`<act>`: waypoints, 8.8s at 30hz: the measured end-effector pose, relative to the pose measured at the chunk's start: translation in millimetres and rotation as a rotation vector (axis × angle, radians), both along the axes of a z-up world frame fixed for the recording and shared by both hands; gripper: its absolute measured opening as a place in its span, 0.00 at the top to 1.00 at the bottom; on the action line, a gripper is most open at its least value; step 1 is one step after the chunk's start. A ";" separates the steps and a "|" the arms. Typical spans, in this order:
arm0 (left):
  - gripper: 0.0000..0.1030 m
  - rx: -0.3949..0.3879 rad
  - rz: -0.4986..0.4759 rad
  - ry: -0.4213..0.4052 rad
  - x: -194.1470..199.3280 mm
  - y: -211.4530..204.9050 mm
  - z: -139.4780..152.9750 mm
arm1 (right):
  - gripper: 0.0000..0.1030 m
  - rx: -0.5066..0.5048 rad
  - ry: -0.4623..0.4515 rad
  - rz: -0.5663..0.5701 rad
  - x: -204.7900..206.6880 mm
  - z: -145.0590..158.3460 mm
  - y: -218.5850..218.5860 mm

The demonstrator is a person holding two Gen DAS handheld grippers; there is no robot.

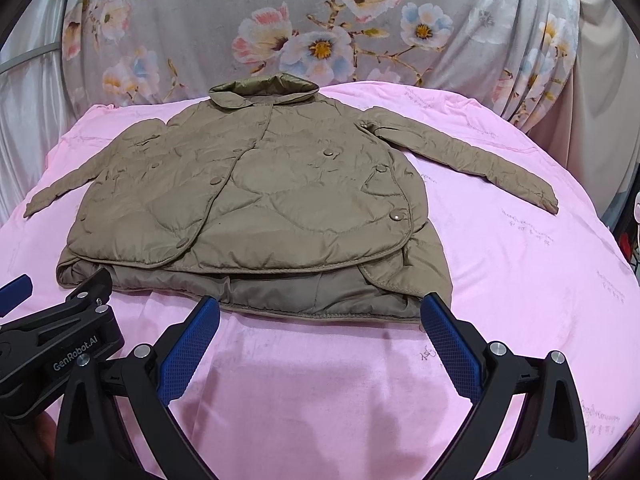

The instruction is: Fold large clothes

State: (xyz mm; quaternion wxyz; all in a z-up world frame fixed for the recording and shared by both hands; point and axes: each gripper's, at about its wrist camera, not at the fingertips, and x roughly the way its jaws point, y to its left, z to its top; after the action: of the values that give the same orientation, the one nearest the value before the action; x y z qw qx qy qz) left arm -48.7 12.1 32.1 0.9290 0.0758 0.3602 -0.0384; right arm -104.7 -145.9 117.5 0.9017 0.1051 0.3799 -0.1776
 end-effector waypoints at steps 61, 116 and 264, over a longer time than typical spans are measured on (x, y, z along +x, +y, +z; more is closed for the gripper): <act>0.05 -0.077 0.068 -0.038 85.2 23.0 35.8 | 0.05 0.122 -0.055 -0.174 36.0 3.8 -141.6; 0.04 -0.004 0.231 0.038 187.6 28.7 -39.1 | 0.93 0.303 -0.389 0.337 294.5 83.3 -83.5; 0.96 -0.372 -0.080 -0.186 275.0 17.7 185.5 | 0.72 0.133 -0.055 0.048 213.9 -54.4 -71.4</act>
State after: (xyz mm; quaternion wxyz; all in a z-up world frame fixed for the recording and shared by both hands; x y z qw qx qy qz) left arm 226.3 29.8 217.6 0.9540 -0.0797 0.2561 -0.1339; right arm 109.2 -217.3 63.1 0.9069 0.1602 0.3683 -0.1272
